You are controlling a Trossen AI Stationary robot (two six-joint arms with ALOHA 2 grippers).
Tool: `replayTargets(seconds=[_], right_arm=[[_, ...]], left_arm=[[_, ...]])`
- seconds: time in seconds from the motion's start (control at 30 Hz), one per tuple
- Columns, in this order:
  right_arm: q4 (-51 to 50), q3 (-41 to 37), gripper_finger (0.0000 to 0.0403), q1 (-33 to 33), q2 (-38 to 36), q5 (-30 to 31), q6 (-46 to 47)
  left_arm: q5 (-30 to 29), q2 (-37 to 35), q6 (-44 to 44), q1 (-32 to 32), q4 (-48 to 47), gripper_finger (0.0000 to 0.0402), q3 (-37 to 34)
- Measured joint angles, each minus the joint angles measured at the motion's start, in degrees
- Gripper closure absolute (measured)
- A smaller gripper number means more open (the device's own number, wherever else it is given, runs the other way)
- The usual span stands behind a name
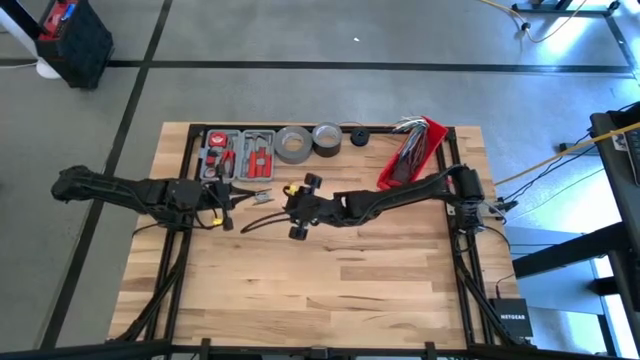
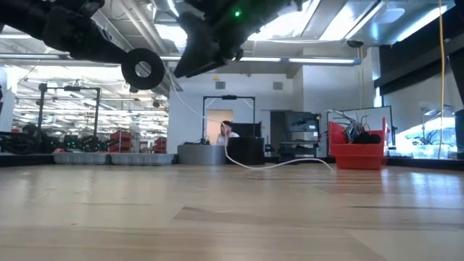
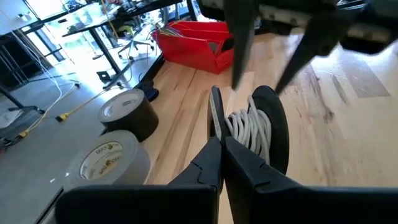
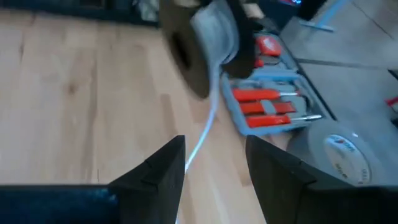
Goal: Coil cords
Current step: Uncoil the white wire from the black spool
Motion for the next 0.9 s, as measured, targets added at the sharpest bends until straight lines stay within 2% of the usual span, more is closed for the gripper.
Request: replayTargets(seconds=[0.13,0.57,0.67,0.83,0.9], right_arm=[[2.12,-0.02,0.0229,0.0,2.25,-2.21,-4.66],[7.0,0.03,0.0233,-1.54,4.1,-0.4,-4.95],[6.46,-0.04,0.0265,-1.57,4.15,1.35,-5.93],[5.95,0.0,0.0373,-1.46,4.08,1.98,-8.71],[5.74,0.0,0.0392,-1.46,4.08,4.09,-10.08]], left_arm=[[-0.01,0.32,0.42,0.0,-0.08,0.0398,0.0],[-0.01,1.11,0.41,0.0,-0.06,0.0398,0.0],[-0.01,1.11,0.79,0.0,-0.09,0.0398,0.0],[-0.01,1.11,0.66,0.02,-0.06,0.0398,0.0],[-0.01,1.11,0.49,0.0,-0.16,0.0398,0.0]])
